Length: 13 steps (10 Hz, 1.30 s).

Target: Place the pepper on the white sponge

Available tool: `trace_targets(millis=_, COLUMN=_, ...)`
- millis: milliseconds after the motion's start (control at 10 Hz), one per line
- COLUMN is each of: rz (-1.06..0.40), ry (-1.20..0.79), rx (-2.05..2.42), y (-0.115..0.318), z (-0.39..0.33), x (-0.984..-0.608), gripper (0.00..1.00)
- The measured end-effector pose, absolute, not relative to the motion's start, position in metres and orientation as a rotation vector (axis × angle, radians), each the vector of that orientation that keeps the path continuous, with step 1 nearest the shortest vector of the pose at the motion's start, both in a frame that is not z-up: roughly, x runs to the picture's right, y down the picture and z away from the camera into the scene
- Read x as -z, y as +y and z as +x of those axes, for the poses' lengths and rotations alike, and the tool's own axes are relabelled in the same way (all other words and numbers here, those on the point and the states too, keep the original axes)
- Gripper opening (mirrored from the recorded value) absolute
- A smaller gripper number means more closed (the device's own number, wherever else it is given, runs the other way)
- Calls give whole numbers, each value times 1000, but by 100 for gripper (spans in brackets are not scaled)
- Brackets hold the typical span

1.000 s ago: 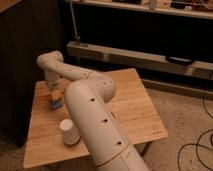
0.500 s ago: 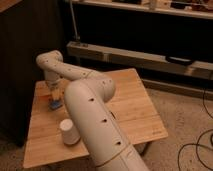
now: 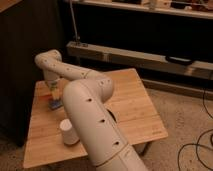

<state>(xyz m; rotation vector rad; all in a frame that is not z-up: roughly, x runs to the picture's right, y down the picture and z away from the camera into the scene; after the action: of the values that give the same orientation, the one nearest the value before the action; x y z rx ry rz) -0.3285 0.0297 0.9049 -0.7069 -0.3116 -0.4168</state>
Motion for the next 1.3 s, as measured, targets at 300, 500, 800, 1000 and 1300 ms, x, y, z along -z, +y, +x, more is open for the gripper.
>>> trace_targets(millis=300, rz=-650, ry=-267, rx=366, y=31, z=-333, x=-908, gripper=0)
trace_targets(millis=500, rz=-644, ry=-262, rx=331, y=32, z=-333, x=-911, gripper=0)
trace_targets(millis=800, rz=-640, ry=-315, rx=273, y=34, z=-330, x=-915, gripper=0)
trace_targets(millis=1000, rz=-635, ry=-334, rx=257, y=36, z=-330, x=-917, gripper=0)
trace_targets(millis=1300, rz=-633, ry=-331, rx=254, y=38, z=-330, x=-918, gripper=11)
